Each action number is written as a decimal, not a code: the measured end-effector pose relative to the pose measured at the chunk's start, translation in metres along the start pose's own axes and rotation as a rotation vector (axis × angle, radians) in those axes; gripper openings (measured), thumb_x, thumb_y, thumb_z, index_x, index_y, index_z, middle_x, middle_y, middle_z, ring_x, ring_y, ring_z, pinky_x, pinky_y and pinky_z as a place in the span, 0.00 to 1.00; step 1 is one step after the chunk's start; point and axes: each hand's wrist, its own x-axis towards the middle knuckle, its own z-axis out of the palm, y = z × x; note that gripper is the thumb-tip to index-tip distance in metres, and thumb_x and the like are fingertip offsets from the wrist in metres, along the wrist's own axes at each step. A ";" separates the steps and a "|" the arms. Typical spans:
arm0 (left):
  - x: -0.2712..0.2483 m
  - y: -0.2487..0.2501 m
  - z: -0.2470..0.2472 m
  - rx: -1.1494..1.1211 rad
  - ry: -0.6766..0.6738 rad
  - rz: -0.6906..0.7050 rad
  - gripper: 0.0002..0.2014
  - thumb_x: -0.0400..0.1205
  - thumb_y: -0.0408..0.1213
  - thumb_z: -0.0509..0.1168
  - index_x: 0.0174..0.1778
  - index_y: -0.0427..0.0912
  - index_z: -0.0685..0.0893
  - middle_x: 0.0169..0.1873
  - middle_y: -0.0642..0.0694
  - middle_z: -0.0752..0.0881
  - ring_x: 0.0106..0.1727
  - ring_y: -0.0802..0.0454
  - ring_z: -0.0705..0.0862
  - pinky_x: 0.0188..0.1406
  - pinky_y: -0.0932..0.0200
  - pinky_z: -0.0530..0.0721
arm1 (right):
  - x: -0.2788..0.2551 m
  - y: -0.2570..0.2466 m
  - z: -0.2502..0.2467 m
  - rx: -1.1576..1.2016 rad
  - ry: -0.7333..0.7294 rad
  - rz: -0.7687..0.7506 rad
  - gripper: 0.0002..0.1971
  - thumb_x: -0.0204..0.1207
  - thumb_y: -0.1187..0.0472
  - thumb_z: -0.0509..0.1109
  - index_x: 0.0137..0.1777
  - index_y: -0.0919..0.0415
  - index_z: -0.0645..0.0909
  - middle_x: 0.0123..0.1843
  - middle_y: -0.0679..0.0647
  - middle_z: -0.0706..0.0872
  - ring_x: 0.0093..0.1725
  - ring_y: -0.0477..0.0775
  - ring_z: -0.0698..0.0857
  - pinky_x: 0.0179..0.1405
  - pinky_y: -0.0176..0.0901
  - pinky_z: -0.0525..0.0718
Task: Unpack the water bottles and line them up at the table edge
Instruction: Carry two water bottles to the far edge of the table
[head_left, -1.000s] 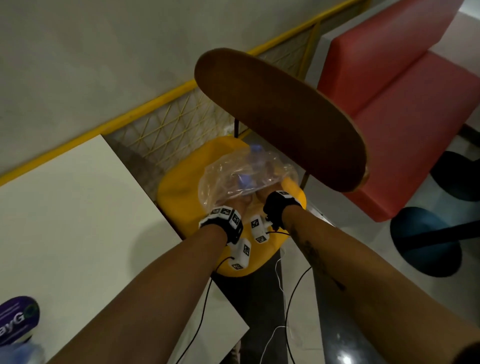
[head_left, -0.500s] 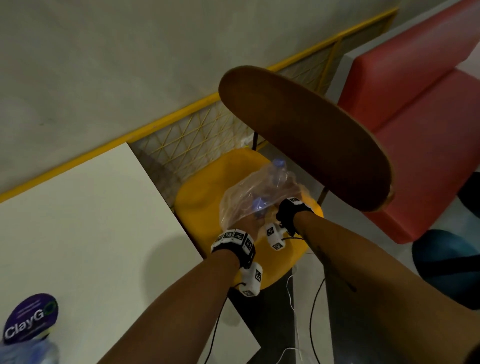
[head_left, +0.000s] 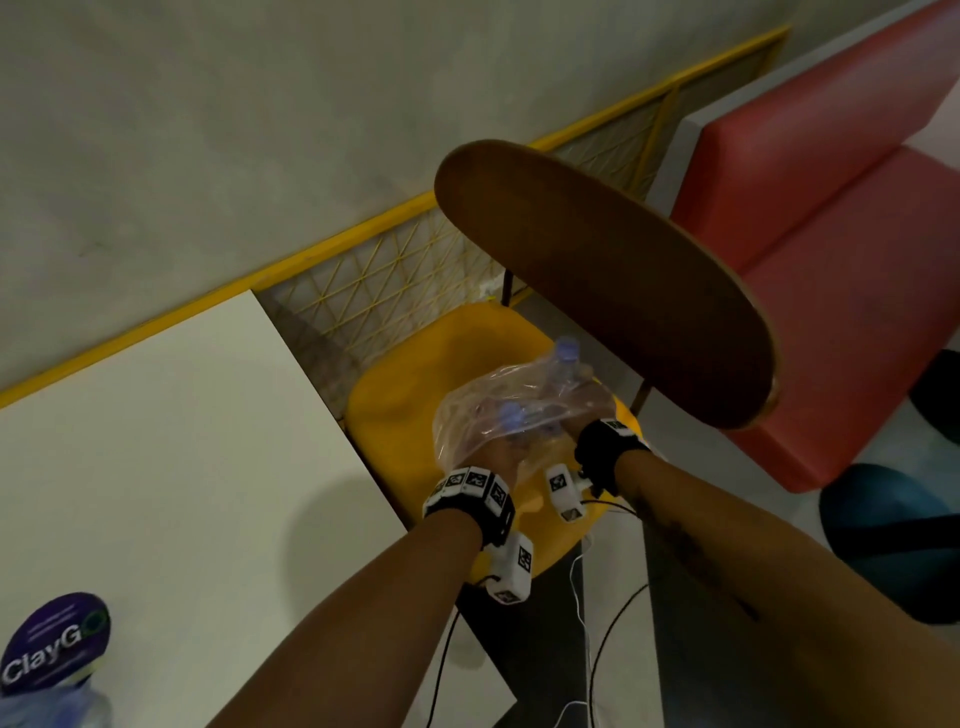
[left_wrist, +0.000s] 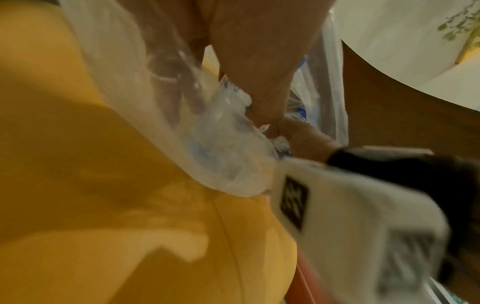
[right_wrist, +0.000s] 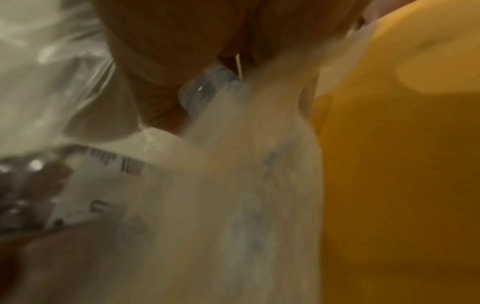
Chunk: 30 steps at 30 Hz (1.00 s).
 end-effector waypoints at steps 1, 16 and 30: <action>-0.002 0.003 -0.003 -0.034 0.022 -0.010 0.08 0.89 0.48 0.64 0.60 0.53 0.84 0.47 0.54 0.87 0.50 0.44 0.87 0.39 0.66 0.82 | 0.003 0.001 -0.003 0.084 0.101 0.006 0.07 0.80 0.51 0.69 0.41 0.50 0.80 0.31 0.56 0.79 0.31 0.62 0.78 0.29 0.54 0.77; -0.034 0.034 -0.014 0.023 -0.182 -0.216 0.23 0.86 0.61 0.59 0.71 0.53 0.82 0.65 0.42 0.85 0.61 0.38 0.85 0.62 0.47 0.83 | -0.056 0.038 -0.030 0.163 -0.319 -0.021 0.15 0.71 0.43 0.75 0.49 0.53 0.89 0.40 0.52 0.93 0.35 0.50 0.90 0.33 0.42 0.86; -0.123 0.012 0.016 0.106 -0.194 0.185 0.18 0.64 0.51 0.77 0.42 0.49 0.80 0.39 0.53 0.86 0.39 0.50 0.86 0.46 0.45 0.89 | -0.176 0.105 -0.002 0.111 -0.122 -0.046 0.18 0.57 0.46 0.83 0.47 0.43 0.85 0.40 0.42 0.92 0.39 0.36 0.89 0.48 0.45 0.90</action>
